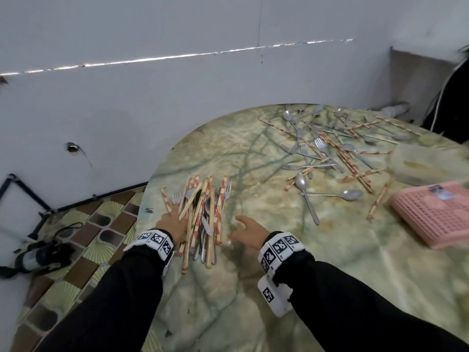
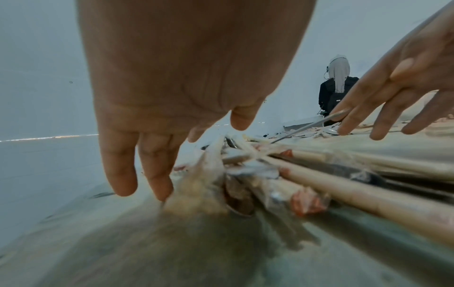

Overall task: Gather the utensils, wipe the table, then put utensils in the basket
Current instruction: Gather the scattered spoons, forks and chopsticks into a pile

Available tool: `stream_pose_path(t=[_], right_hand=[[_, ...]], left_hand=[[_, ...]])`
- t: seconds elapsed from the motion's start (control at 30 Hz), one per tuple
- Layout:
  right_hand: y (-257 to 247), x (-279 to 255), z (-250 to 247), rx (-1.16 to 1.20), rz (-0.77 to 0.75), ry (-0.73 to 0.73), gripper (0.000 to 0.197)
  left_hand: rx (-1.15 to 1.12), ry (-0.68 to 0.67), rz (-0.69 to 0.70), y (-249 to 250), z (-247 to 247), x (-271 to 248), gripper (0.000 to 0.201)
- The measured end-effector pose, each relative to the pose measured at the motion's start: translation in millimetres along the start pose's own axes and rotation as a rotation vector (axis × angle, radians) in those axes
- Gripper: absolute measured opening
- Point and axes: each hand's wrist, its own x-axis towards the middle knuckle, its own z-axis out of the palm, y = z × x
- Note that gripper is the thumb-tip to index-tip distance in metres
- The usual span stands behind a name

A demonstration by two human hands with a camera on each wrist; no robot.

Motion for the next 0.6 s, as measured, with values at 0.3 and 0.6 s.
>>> stream_pose_path(t=[0.3,0.6], right_hand=[[62.5,-32.5,-97.2,0.027,0.075,0.32,0.047],[145.7,-23.0,-205.4,0.261,0.265,0.593,0.039]], left_hand=[[-0.085,0.149,0.117,86.3,-33.9,-22.7,0.053],[-0.247,-0.041,0.297,254.3,23.0,-20.0,0.041]])
